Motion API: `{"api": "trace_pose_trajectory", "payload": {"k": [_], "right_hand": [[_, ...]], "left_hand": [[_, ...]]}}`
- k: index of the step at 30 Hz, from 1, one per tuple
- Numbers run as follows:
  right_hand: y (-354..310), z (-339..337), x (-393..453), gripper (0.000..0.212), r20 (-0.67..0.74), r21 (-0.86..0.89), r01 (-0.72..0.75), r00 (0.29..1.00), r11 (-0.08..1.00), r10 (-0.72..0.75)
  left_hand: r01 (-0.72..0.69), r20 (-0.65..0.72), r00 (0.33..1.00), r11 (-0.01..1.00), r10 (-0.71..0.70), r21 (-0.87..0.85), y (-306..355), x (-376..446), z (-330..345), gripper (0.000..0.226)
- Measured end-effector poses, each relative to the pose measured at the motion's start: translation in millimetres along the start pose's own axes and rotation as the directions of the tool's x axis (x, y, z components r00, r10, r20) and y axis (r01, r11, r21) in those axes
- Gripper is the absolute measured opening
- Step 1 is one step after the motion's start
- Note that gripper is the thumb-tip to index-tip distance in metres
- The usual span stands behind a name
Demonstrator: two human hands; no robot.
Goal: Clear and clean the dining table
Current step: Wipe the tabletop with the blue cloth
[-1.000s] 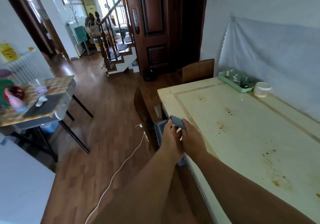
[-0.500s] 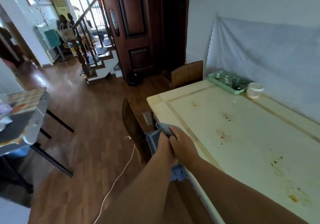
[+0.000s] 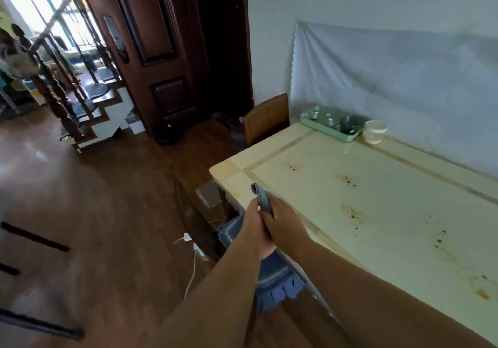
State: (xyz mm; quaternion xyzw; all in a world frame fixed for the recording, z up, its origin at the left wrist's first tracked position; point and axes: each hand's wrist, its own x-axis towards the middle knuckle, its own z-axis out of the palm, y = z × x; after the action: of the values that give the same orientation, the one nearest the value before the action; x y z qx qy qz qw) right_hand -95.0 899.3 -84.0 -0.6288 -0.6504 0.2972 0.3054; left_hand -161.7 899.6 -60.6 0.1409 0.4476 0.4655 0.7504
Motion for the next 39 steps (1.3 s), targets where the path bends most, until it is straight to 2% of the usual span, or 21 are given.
{"api": "trace_pose_trajectory", "payload": {"k": [2,4,8,10,12,16,19,21,27,31,35,37,39], "right_hand": [[5.1,7.0,9.0,0.040,-0.036,-0.053,0.006,0.999,0.999,-0.008],[6.3,11.9,14.9,0.041,-0.021,-0.031,-0.007,1.000,0.999,0.006],[6.3,16.5,31.1,0.048,0.025,0.112,-0.020,1.000,0.994,0.017],[4.5,17.1,41.1,0.041,0.050,0.127,-0.099,0.994,0.987,0.094],[5.7,21.2,50.3,0.032,0.089,0.227,-0.160,0.986,0.961,0.144],[17.7,25.4,73.6,0.037,0.144,0.197,-0.170,0.979,0.965,0.143],[30.2,24.7,89.8,0.037,0.099,0.119,-0.069,0.993,0.990,0.057],[34.0,18.2,96.3,0.035,0.087,0.148,-0.073,0.994,0.986,0.061],[56.0,4.0,135.5,0.030,0.157,0.318,-0.216,0.972,0.923,0.173],[72.1,-2.2,150.1,0.040,0.183,0.443,-0.374,0.927,0.815,0.326],[98.2,-8.1,168.2,0.028,0.154,0.402,-0.454,0.889,0.795,0.430],[109.7,-11.6,177.2,0.022,0.112,0.397,-0.433,0.898,0.809,0.425],[120.8,-13.3,186.7,0.024,0.048,0.361,-0.391,0.915,0.847,0.401]], "left_hand": [[0.071,0.047,0.997,0.989,-0.066,-0.126,-0.7,15.7,-8.5,0.041],[0.133,0.075,0.989,0.983,-0.124,-0.124,2.5,26.2,-15.7,0.042],[0.156,0.093,0.985,0.984,-0.148,-0.086,11.8,52.6,-30.8,0.045],[0.178,0.092,0.981,0.978,-0.168,-0.106,15.7,66.6,-35.8,0.050],[0.168,0.093,0.983,0.981,-0.159,-0.100,19.4,77.6,-35.7,0.053],[0.052,0.007,0.999,0.999,-0.052,-0.014,26.5,95.0,-32.4,0.056],[0.082,0.012,0.997,0.997,-0.081,-0.004,26.0,112.5,-32.0,0.053],[0.097,-0.017,0.995,0.995,-0.097,-0.003,27.9,122.1,-32.4,0.045],[0.106,-0.073,0.992,0.994,-0.106,-0.013,26.7,152.8,-9.8,0.048],[0.137,-0.082,0.987,0.990,-0.140,-0.032,15.3,170.7,-3.5,0.039],[0.186,-0.095,0.977,0.980,-0.192,-0.065,5.4,196.4,-3.8,0.037],[0.194,-0.122,0.972,0.980,-0.199,-0.047,2.8,215.7,-3.0,0.039],[0.212,-0.119,0.970,0.977,-0.213,-0.018,0.9,239.9,-2.4,0.040]]}}
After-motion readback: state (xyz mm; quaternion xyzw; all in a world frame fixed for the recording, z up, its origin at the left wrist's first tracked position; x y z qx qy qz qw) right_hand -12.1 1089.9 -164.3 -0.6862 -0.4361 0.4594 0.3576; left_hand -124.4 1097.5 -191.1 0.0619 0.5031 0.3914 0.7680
